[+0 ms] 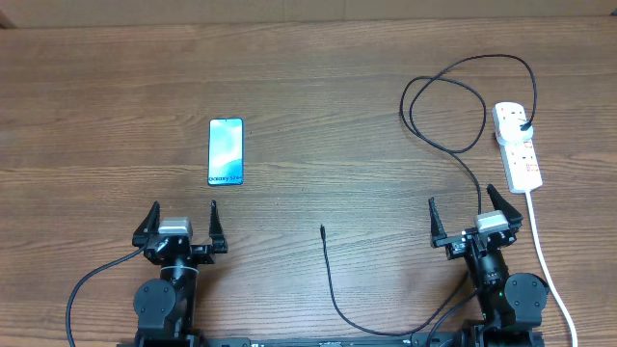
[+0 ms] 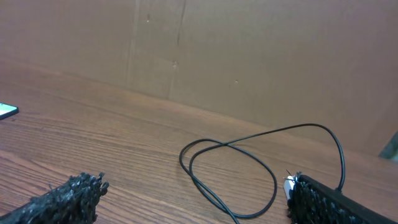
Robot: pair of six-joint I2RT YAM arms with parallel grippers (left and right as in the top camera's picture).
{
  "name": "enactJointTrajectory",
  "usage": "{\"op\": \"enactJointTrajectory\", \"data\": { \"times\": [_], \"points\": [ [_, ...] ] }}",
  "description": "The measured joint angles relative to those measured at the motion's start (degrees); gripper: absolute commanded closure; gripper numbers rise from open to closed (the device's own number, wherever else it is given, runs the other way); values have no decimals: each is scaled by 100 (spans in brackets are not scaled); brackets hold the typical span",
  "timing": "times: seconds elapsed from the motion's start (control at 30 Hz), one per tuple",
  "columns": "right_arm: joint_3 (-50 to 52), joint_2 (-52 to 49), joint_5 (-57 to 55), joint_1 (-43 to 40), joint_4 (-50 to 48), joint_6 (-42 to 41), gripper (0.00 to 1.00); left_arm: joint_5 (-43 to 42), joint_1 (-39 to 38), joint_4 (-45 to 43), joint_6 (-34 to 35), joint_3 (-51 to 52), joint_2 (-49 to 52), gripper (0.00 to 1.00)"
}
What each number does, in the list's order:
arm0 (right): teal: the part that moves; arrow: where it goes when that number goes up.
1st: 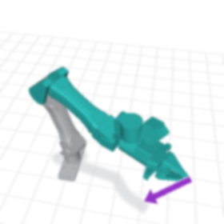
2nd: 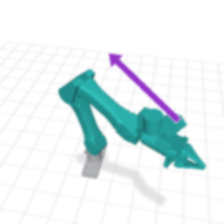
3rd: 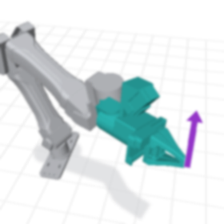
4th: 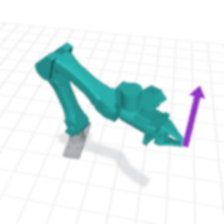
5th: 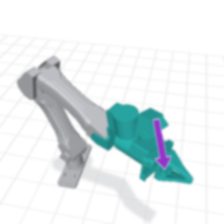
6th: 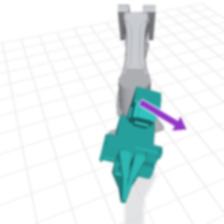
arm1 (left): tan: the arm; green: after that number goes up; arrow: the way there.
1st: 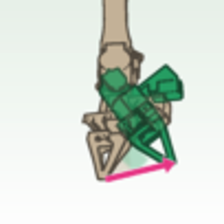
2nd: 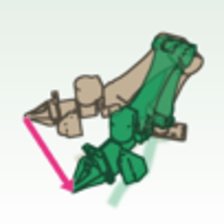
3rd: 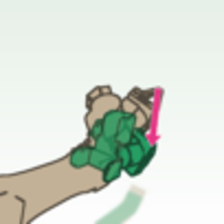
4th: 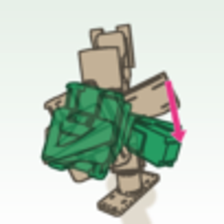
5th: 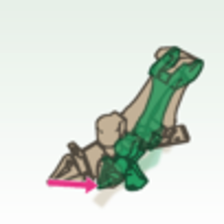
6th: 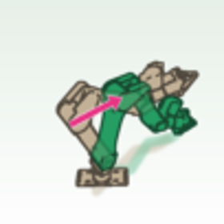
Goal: Plug charger to phone and switch on socket
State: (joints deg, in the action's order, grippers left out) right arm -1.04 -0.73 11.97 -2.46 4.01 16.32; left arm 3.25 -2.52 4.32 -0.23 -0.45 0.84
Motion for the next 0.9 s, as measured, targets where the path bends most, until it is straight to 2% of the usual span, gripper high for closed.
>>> {"op": "enactJointTrajectory", "data": {
  "times": [0.67, 0.9],
  "points": [
    [0, 0, -2, 0, -4, 0, 0, -4, 0, 46, 2, -9, 0, 0],
    [0, 0, 0, 0, -2, 0, 0, -17, 0, 538, 2, -284, 0, 0]
  ]
}}
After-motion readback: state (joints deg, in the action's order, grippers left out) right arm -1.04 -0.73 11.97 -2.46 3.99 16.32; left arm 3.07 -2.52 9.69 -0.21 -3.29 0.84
